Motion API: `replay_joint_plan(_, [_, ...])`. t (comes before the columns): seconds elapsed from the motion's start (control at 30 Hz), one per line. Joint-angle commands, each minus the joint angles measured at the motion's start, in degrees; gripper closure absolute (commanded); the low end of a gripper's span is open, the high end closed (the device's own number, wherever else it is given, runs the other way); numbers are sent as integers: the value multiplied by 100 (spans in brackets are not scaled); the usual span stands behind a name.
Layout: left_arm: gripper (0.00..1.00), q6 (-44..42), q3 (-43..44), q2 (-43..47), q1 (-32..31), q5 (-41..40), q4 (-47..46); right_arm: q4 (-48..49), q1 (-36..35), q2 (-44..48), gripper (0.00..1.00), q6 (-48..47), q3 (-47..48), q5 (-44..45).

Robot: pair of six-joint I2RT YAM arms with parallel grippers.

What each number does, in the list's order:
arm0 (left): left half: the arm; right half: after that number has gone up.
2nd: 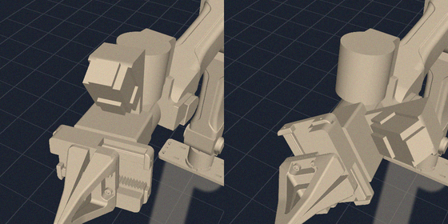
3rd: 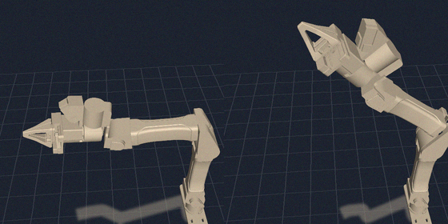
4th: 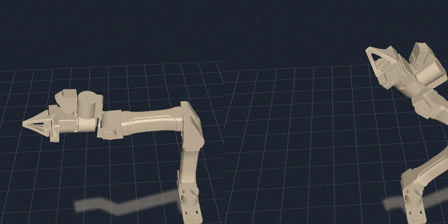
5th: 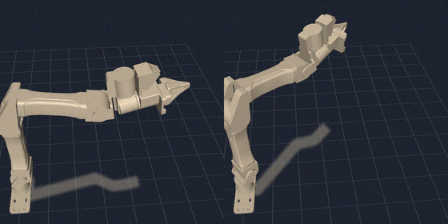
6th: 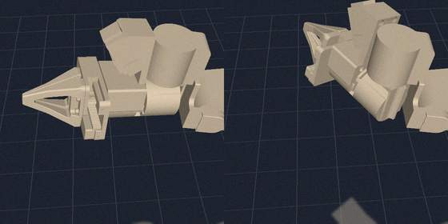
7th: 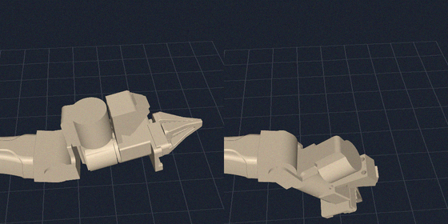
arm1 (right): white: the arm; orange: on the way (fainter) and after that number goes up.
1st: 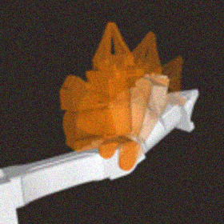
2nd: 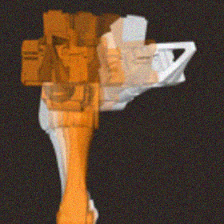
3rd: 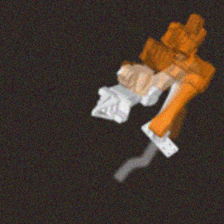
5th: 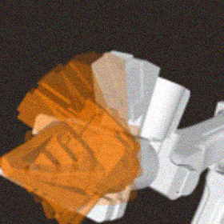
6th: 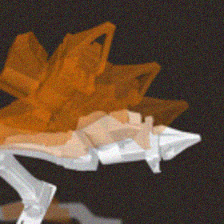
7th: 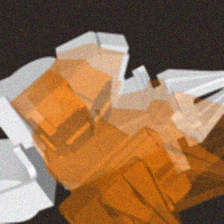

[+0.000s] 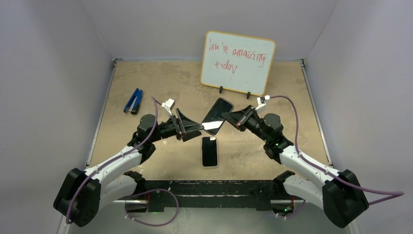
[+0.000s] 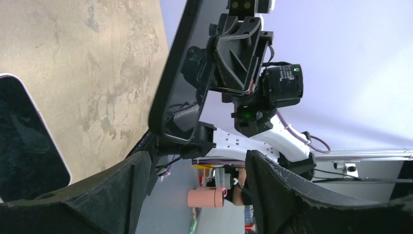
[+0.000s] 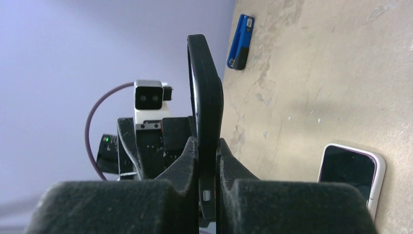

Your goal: Put the phone into the phone case

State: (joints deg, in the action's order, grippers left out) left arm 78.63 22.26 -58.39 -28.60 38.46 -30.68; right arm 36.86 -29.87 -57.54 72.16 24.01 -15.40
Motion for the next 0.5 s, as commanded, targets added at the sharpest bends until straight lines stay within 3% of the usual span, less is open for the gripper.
replay_joint_plan(0.0, [27,701,-72,-198,-148,-396,-1092,731,24,-94,100,342,194,486])
replay_joint_plan(0.47, [32,935,42,-1156,-968,-1205,-1756,922,14,-254,100,501,40,594])
